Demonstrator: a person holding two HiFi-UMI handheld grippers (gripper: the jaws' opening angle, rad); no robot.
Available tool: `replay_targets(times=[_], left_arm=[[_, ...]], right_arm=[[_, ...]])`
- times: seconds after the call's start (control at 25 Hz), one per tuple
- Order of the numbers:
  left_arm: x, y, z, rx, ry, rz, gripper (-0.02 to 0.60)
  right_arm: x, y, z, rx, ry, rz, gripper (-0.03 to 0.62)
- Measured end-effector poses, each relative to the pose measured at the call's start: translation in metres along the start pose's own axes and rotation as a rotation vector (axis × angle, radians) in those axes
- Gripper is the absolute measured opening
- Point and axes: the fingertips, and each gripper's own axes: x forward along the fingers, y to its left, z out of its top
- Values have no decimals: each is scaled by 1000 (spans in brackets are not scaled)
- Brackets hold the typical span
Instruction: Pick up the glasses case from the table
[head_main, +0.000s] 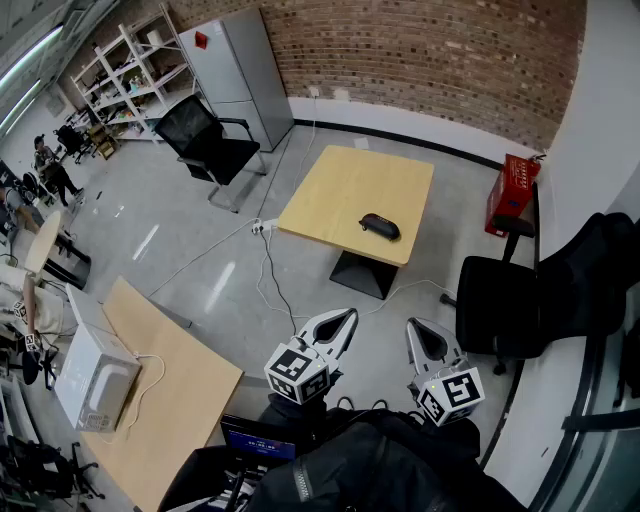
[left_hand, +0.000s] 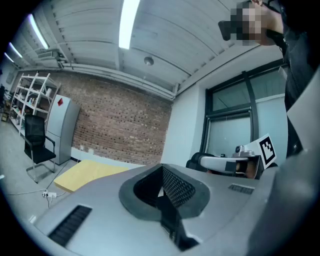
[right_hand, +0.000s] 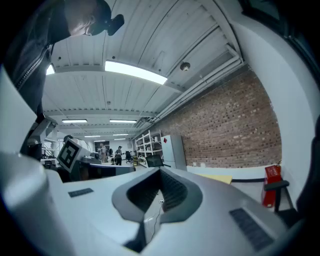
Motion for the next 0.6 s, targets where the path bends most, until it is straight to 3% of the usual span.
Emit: replay_targets(times=[0.6], left_arm=[[20, -8, -5, 3, 2, 15, -2]], right_arm=[[-6, -25, -11, 27, 25, -8, 3]])
